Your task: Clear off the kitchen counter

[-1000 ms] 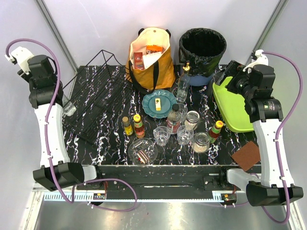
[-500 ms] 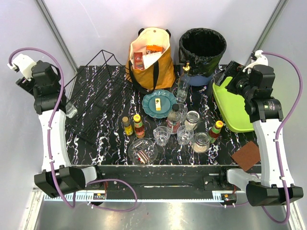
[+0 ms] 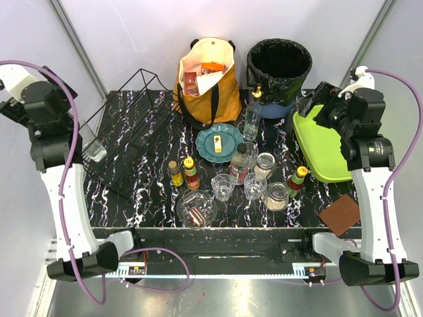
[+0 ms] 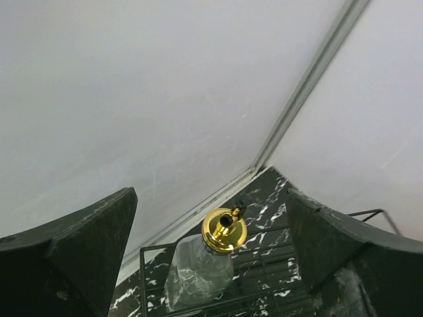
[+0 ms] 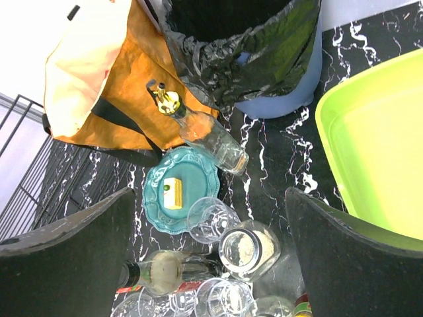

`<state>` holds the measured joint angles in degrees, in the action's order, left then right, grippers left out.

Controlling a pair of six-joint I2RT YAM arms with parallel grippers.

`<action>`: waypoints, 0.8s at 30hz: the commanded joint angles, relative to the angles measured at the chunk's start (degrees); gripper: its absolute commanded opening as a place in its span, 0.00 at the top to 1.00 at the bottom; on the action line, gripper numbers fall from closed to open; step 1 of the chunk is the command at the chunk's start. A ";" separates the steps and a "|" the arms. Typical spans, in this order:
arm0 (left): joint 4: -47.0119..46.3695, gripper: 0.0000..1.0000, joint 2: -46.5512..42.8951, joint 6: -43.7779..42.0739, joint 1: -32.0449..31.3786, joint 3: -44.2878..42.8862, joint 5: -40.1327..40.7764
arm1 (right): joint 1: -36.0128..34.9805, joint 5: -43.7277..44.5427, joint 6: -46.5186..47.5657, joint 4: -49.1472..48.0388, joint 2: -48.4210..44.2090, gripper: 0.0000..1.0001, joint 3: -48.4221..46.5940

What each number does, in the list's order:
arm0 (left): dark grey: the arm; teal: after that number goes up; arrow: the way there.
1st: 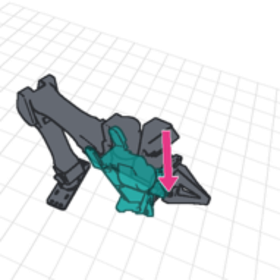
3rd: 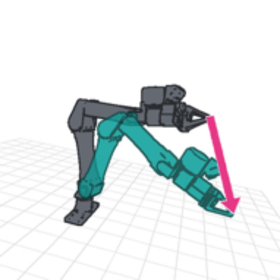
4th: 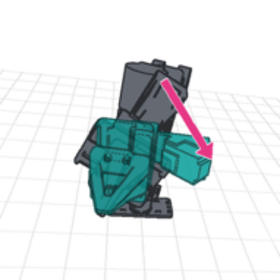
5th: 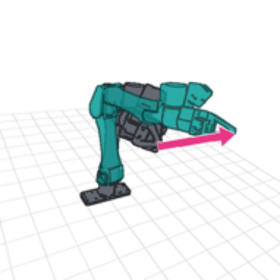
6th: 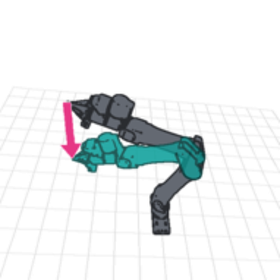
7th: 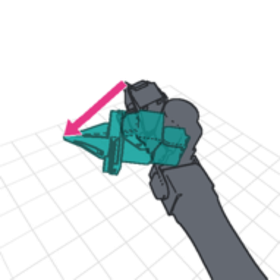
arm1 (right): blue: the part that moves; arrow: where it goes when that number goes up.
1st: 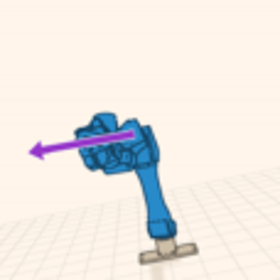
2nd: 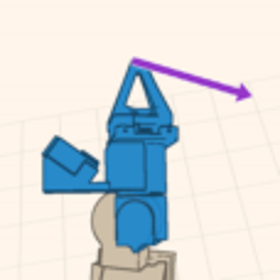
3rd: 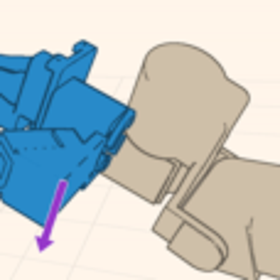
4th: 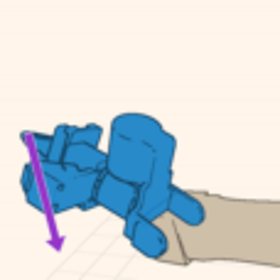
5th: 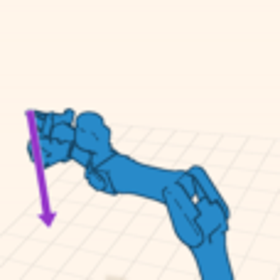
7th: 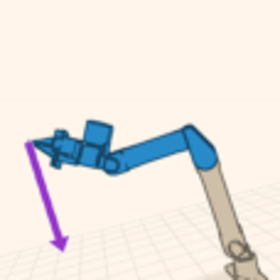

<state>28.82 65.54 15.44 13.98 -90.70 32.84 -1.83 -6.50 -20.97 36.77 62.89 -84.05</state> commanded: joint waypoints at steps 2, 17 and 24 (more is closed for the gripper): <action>6.07 0.01 -5.59 -2.08 -0.70 -9.49 -9.52 | -0.02 -0.88 0.76 0.58 -1.02 0.00 -3.93; -10.27 0.01 -5.25 -6.91 -33.91 7.63 -46.17 | -0.02 -1.14 -1.09 -0.57 -2.86 0.00 2.49; -11.85 0.01 -2.44 -11.75 -45.60 12.64 -57.09 | -0.11 -3.78 -2.85 -0.56 -4.62 0.00 5.21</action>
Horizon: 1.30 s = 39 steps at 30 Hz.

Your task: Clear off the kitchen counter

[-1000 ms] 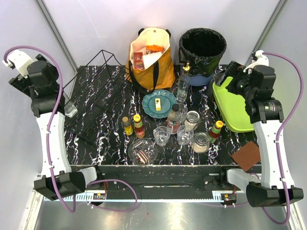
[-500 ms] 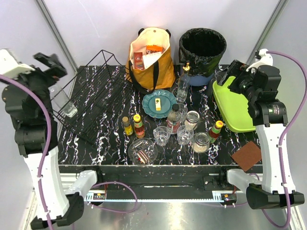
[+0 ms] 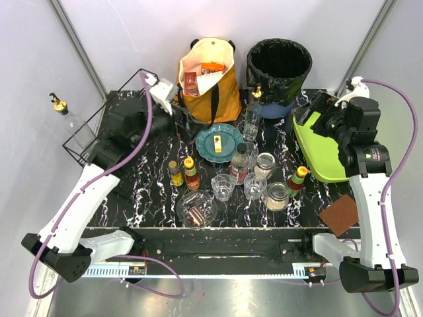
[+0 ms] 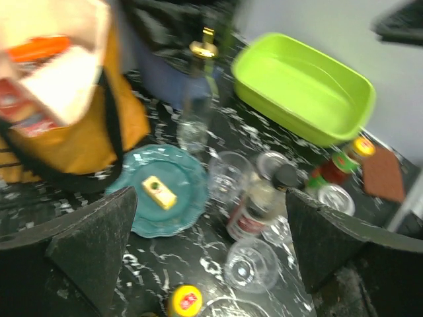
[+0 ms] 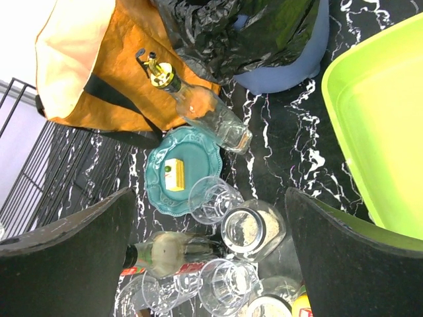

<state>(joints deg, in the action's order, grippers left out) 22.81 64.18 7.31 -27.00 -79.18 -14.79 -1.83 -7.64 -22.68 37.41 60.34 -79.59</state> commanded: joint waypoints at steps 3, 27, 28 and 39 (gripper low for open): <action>-9.61 0.01 0.32 -2.57 -9.28 3.67 -9.56 | -0.02 -4.22 -1.32 -1.11 -2.41 0.00 0.93; -29.39 0.12 20.10 2.18 -27.58 14.04 20.68 | -0.11 -6.51 -2.11 -1.02 -2.68 0.00 2.34; -30.53 0.14 20.28 2.44 -27.58 14.75 20.24 | -0.11 -6.34 -2.11 -0.76 -2.68 0.00 2.25; -37.13 0.43 23.62 2.80 -27.58 17.39 19.62 | -0.11 -4.05 -0.18 0.74 -2.68 0.00 1.28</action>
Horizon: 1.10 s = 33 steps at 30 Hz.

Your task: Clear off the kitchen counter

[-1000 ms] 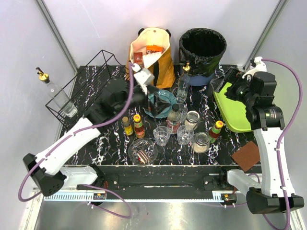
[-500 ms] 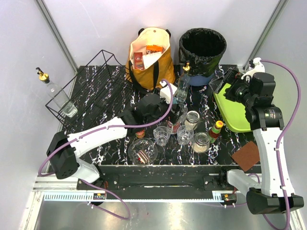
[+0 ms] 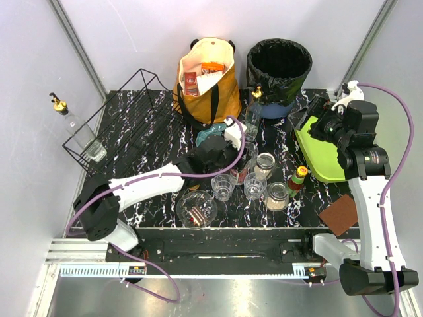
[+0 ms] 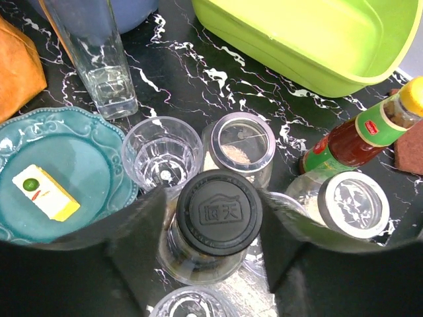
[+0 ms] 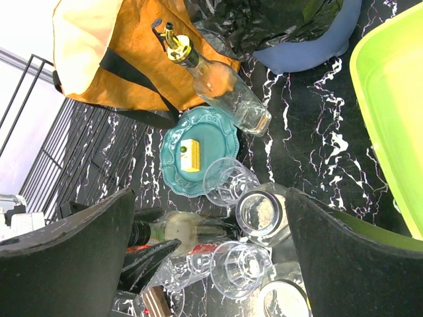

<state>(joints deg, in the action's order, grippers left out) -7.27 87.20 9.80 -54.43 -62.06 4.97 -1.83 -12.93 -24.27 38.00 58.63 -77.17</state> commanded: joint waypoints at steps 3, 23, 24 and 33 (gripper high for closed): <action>-7.85 0.55 1.04 -0.05 -0.32 0.54 1.08 | -0.11 1.59 1.60 0.15 -1.24 0.00 -1.14; -0.74 1.00 -7.74 -7.69 -0.41 -10.87 5.13 | -0.02 2.82 1.60 0.50 -1.85 0.00 -0.97; 0.49 1.00 -8.44 -8.13 -0.41 -11.84 5.31 | -0.02 2.73 1.60 0.58 -1.77 0.00 -0.88; 6.91 1.00 -11.79 -8.22 -0.23 -22.74 11.37 | -0.02 2.82 1.25 -0.03 -1.41 0.00 -0.71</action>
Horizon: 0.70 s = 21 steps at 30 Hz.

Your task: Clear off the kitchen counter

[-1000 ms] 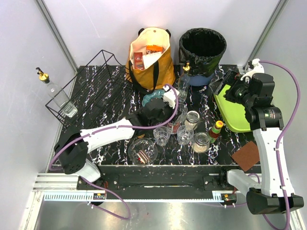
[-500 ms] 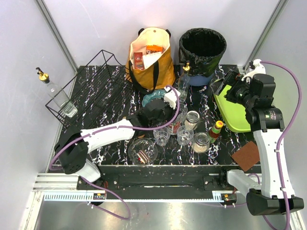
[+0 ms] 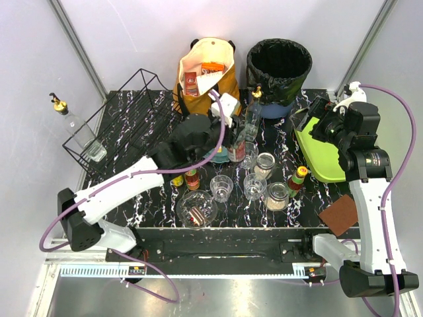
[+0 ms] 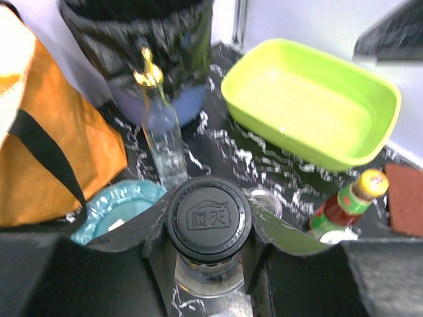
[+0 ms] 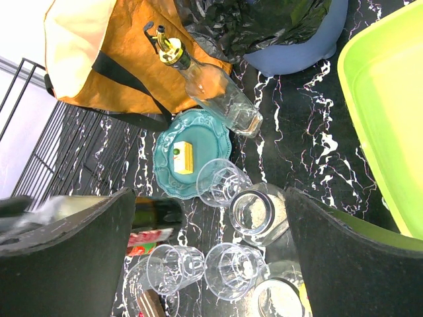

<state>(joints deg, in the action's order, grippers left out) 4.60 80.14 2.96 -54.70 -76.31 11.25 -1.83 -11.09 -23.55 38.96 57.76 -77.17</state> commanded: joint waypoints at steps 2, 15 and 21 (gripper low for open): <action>-2.43 1.00 -4.90 -2.43 0.29 -11.65 9.74 | -0.02 0.72 0.35 -1.17 -0.54 0.00 -0.97; 7.35 1.00 -6.40 -7.89 20.84 -25.98 24.35 | -0.11 0.54 -1.32 -2.75 -0.37 0.00 0.35; 5.51 1.00 -5.87 -8.67 31.83 -27.66 27.95 | -0.11 0.37 -1.59 -3.19 0.51 0.00 0.70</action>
<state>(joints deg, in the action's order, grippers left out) 19.42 77.36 -3.25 -26.74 -99.72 34.37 -1.83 -11.09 -24.51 38.52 57.91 -76.73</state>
